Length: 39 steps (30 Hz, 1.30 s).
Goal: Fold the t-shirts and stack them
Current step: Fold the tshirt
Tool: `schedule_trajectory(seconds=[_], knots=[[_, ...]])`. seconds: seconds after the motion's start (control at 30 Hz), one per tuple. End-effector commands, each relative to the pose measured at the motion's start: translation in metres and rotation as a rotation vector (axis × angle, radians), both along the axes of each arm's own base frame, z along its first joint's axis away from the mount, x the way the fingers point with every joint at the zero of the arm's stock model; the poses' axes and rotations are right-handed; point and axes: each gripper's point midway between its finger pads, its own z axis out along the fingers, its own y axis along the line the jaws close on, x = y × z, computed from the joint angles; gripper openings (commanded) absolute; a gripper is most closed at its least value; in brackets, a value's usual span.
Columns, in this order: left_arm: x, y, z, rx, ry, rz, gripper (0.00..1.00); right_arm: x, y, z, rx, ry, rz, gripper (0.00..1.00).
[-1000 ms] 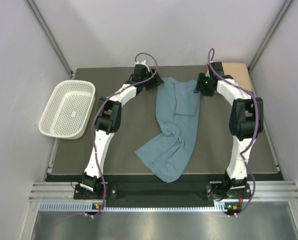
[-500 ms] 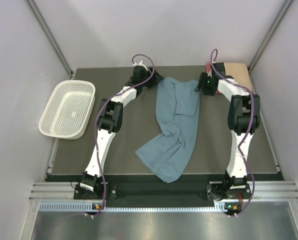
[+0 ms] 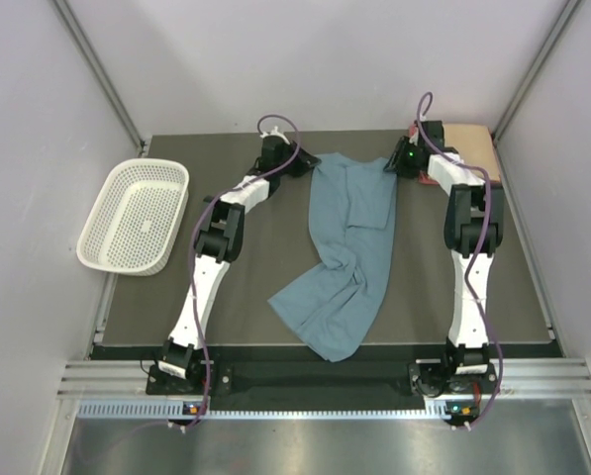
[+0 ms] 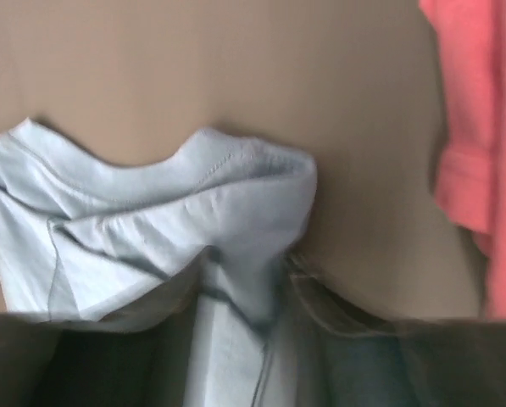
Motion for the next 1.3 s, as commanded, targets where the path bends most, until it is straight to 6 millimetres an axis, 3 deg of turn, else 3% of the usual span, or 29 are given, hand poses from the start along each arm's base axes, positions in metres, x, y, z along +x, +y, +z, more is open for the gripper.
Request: schedule_trajectory(seconds=[0.0,0.07,0.1,0.23,0.27,0.33,0.37,0.4,0.43,0.47,0.53,0.67,0.7,0.73,0.77,0.83,0.87,0.9,0.93,0.97,1.0,1.03,1.07,1.1,1.13,1.17,1.23,1.27], knots=[[0.02,0.024,0.031,-0.034,-0.079,0.047,0.1,0.021,0.015,0.003,0.102,-0.058,0.016,0.28],[0.027,0.033,0.042,-0.029,-0.1,0.074,0.04,0.028,0.026,0.004,0.151,-0.074,0.027,0.14],[0.031,0.043,0.05,-0.029,-0.114,0.091,0.01,0.035,0.031,0.014,0.162,-0.106,0.032,0.1],[0.045,0.069,0.066,-0.029,-0.146,0.145,0.0,0.055,0.057,0.042,0.224,-0.205,0.039,0.05],[0.048,0.074,0.068,-0.03,-0.153,0.154,0.0,0.057,0.07,0.039,0.246,-0.202,0.039,0.04],[0.057,0.089,0.072,-0.033,-0.164,0.178,0.0,0.07,0.087,0.058,0.28,-0.26,0.049,0.04],[0.06,0.094,0.073,-0.036,-0.168,0.186,0.0,0.073,0.094,0.05,0.309,-0.246,0.04,0.04],[0.064,0.104,0.068,-0.034,-0.164,0.203,0.0,0.08,0.1,0.06,0.326,-0.276,0.041,0.04],[0.068,0.107,0.074,-0.038,-0.176,0.213,0.02,0.081,0.11,0.062,0.339,-0.286,0.05,0.05],[0.07,0.111,0.074,-0.036,-0.177,0.223,0.04,0.084,0.115,0.05,0.362,-0.268,0.04,0.06],[0.075,0.122,0.072,-0.035,-0.168,0.241,0.12,0.087,0.125,0.058,0.399,-0.287,0.041,0.16],[0.07,0.132,0.067,0.04,-0.133,0.23,0.47,0.081,0.121,0.063,0.39,-0.242,0.022,0.29],[0.067,0.133,0.079,0.06,-0.144,0.22,0.7,0.078,0.118,0.067,0.374,-0.235,0.028,0.36],[0.063,0.135,0.075,0.108,-0.136,0.207,0.79,0.074,0.112,0.067,0.349,-0.216,0.027,0.4],[0.054,0.137,0.067,0.145,-0.088,0.195,0.85,0.07,0.106,0.083,0.309,-0.236,0.048,0.45],[0.039,0.143,0.076,0.224,-0.082,0.175,0.9,0.053,0.087,0.076,0.255,-0.154,0.039,0.55],[0.032,0.146,0.076,0.254,-0.066,0.17,0.9,0.047,0.076,0.097,0.219,-0.173,0.04,0.56],[0.021,0.149,0.104,0.271,-0.087,0.168,0.9,0.03,0.068,0.086,0.196,-0.101,0.036,0.61],[0.005,0.153,0.084,0.317,-0.038,0.15,0.89,0.023,0.055,0.089,0.164,-0.091,0.019,0.65],[-0.005,0.157,0.112,0.327,-0.064,0.161,0.88,0.007,0.045,0.104,0.107,-0.092,0.027,0.75],[-0.025,0.161,0.089,0.358,0.009,0.148,0.87,-0.009,0.038,0.102,0.065,-0.051,0.025,0.78],[-0.036,0.164,0.092,0.369,0.022,0.15,0.84,-0.02,0.027,0.106,0.016,-0.039,0.009,0.8],[-0.05,0.164,0.123,0.358,-0.014,0.147,0.83,-0.041,0.021,0.115,-0.023,-0.03,0.025,0.87],[-0.062,0.163,0.126,0.361,-0.011,0.135,0.82,-0.054,0.019,0.116,-0.041,-0.01,0.03,0.91],[-0.084,0.165,0.106,0.395,0.038,0.108,0.82,-0.069,0.012,0.114,-0.075,0.02,0.022,0.95],[-0.099,0.168,0.129,0.407,0.009,0.106,0.82,-0.091,0.005,0.114,-0.111,0.039,0.035,1.0],[-0.136,0.171,0.109,0.453,0.091,0.053,0.8,-0.119,-0.003,0.11,-0.155,0.088,0.037,1.0],[-0.151,0.17,0.125,0.45,0.077,0.038,0.78,-0.144,-0.004,0.106,-0.159,0.117,0.05,1.0]])
